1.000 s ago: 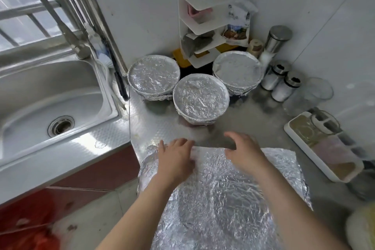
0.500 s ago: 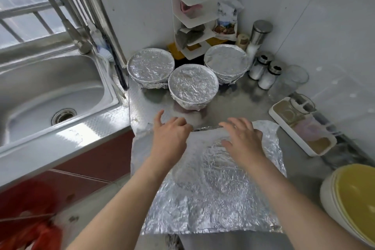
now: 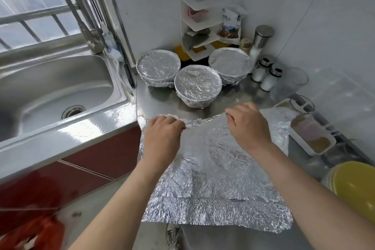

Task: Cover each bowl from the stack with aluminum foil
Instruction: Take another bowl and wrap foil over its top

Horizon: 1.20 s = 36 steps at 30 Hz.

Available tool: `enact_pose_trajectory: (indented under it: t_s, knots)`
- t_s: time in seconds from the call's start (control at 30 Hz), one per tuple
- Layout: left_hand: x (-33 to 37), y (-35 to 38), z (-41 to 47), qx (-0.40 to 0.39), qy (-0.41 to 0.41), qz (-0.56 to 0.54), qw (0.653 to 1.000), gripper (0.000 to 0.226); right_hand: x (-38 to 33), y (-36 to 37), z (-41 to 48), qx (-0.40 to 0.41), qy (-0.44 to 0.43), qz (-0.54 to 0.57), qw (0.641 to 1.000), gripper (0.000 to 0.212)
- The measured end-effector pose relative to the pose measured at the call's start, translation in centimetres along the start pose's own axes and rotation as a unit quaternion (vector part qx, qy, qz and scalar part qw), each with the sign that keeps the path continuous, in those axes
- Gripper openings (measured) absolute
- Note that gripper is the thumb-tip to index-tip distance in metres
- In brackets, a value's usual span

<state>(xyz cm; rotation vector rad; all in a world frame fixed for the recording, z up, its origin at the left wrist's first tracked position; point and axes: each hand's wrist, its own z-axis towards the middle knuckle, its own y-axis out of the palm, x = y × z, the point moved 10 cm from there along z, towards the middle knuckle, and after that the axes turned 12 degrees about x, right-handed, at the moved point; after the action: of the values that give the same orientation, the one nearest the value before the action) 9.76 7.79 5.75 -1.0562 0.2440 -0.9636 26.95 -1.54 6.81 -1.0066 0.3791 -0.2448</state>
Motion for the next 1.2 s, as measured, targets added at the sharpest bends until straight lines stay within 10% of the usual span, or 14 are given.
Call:
enact_pose_trajectory:
  t_s: [0.13, 0.3, 0.4, 0.6, 0.93, 1.2]
  knots:
    - [-0.7, -0.1, 0.7, -0.052, -0.034, -0.027, 0.998, 0.010, 0.1, 0.6, -0.1, -0.067, -0.005, 0.014, 0.998, 0.020]
    - [-0.6, -2.8, 2.8, -0.056, -0.070, -0.066, 0.994, 0.019, -1.3, -5.1, 3.6, 0.044, -0.037, 0.025, 0.998, 0.013]
    - [-2.1, -4.2, 2.7, -0.035, -0.177, -0.154, 0.972, 0.014, -2.8, -8.2, 5.1, 0.070, -0.060, 0.024, 0.995, 0.060]
    - [-6.0, -3.9, -4.7, -0.034, -0.458, -0.383, 0.802, 0.012, -2.4, -9.7, -0.8, -0.059, -0.132, -0.071, 0.987, 0.119]
    - [-4.9, -1.2, -19.2, -0.082, -0.621, -0.501, 0.598, 0.005, 1.8, -6.4, -17.6, -0.267, -0.104, -0.028, 0.958, 0.122]
    - [-4.5, -0.2, -23.7, -0.155, -0.566, -0.487, 0.647, 0.052, 5.2, -5.3, -21.3, -0.188, 0.029, 0.185, 0.964, 0.096]
